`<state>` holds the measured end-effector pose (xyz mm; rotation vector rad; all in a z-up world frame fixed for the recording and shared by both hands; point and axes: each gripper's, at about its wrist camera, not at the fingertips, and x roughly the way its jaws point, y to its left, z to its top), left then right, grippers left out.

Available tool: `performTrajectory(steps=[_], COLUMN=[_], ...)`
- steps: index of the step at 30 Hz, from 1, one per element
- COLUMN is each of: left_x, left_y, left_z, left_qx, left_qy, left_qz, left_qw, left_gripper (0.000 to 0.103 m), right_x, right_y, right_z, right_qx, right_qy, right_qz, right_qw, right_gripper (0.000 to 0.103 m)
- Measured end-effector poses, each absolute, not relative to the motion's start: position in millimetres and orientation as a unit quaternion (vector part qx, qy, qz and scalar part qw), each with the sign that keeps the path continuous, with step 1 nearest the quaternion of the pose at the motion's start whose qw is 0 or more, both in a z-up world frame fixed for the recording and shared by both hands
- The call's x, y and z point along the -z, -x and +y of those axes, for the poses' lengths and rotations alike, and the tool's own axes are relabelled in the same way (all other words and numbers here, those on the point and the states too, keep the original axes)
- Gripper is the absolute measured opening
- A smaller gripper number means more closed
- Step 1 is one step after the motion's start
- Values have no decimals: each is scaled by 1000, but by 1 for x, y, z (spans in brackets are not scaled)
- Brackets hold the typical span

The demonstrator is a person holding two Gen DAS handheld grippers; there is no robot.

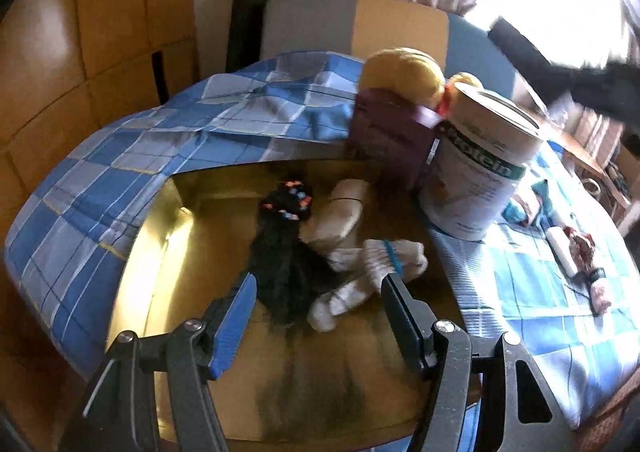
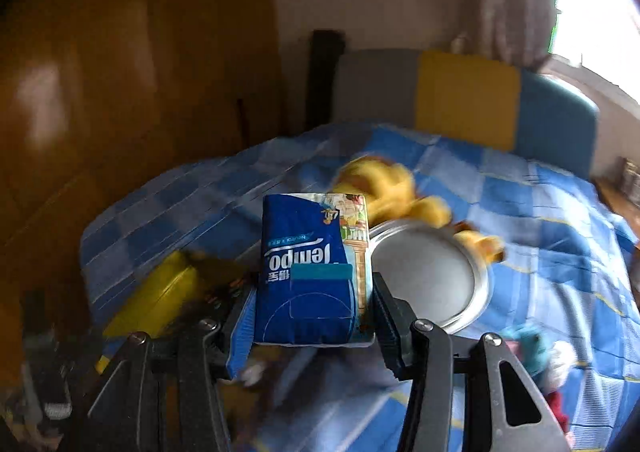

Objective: Organize soft objects
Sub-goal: 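Carry the Tempo tissue pack into the gold tray and open the right tool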

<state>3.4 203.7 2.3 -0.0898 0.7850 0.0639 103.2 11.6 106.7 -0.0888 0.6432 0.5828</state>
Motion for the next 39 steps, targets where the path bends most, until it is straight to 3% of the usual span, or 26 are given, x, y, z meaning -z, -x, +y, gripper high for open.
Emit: performTrajectory(steps=[7, 19, 25, 28, 39], left_x=[-5, -1, 0, 2, -4], left_y=[4, 14, 16, 15, 19], left_z=[248, 271, 262, 256, 235], left_qx=[-100, -124, -111, -105, -83], left_qy=[110, 127, 117, 110, 83], left_qz=[371, 369, 370, 374, 367], left_qw=[917, 913, 915, 915, 923], left_gripper=[68, 68, 68, 68, 68], right_x=[-53, 28, 37, 31, 0], right_y=[-65, -31, -33, -34, -32], right_z=[48, 103, 102, 97, 56], right_qx=[-320, -353, -336, -343, -309], right_qy=[80, 110, 102, 87, 41], right_qz=[364, 456, 467, 464, 429], right_qw=[871, 810, 811, 812, 848], right_gripper=[52, 53, 56, 65, 66])
